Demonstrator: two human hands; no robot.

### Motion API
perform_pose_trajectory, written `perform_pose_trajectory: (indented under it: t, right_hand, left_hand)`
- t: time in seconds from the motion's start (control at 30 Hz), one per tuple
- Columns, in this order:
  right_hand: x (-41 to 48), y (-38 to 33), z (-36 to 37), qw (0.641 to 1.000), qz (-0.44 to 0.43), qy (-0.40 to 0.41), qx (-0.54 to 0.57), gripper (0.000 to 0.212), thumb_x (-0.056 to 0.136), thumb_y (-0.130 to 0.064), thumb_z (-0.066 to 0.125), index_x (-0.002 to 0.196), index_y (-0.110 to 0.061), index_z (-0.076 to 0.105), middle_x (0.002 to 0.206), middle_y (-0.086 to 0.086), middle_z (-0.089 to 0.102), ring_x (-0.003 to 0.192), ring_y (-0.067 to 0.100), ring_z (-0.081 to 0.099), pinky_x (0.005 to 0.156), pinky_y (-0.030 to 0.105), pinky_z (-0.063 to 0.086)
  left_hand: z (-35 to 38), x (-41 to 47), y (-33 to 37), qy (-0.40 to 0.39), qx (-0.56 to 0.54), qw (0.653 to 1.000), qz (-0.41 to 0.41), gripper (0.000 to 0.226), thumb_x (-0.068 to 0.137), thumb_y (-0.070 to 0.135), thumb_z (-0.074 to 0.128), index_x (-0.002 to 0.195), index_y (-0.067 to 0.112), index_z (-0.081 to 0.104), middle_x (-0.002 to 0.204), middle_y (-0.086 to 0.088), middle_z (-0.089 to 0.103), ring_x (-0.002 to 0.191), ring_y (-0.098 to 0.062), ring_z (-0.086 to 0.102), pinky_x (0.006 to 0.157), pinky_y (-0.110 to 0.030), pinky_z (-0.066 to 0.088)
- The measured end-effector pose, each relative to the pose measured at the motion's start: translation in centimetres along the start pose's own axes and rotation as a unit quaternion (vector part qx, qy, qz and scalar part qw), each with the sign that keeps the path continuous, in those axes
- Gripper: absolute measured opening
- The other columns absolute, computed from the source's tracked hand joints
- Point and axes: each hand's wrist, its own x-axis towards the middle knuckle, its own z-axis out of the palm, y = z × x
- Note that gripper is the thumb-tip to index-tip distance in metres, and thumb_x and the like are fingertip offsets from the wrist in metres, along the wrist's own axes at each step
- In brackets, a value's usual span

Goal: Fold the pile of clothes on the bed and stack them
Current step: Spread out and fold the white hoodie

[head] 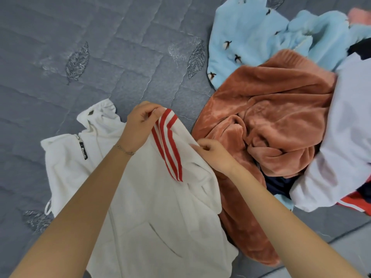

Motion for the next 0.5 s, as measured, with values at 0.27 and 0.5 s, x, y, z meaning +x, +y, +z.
perform_pose_trajectory:
  t: [0.27, 0.5]
  right_hand:
    - [-2.4, -2.3, -3.9, 0.952, -0.132, 0.260, -0.097, 0.055, 0.093, -0.031, 0.064, 0.054, -0.010, 0.031, 0.047, -0.001, 0.032, 0.050, 0.017, 0.033, 0.053, 0.027, 0.030]
    - [-2.9, -4.6, -6.3, 0.962, -0.144, 0.232, -0.030, 0.054, 0.090, -0.024, 0.070, 0.057, -0.006, 0.031, 0.053, -0.003, 0.028, 0.054, 0.008, 0.026, 0.057, 0.019, 0.026]
  left_hand:
    - [2.4, 0.5, 1.0, 0.061, 0.071, 0.995, -0.030, 0.024, 0.100, 0.030, 0.050, 0.091, 0.017, 0.069, 0.085, 0.006, 0.060, 0.092, -0.020, 0.057, 0.094, -0.050, 0.045]
    - [4.9, 1.5, 5.6, -0.062, 0.092, 0.993, 0.046, 0.034, 0.090, 0.056, 0.041, 0.099, 0.033, 0.064, 0.092, 0.015, 0.066, 0.093, -0.004, 0.059, 0.112, -0.051, 0.027]
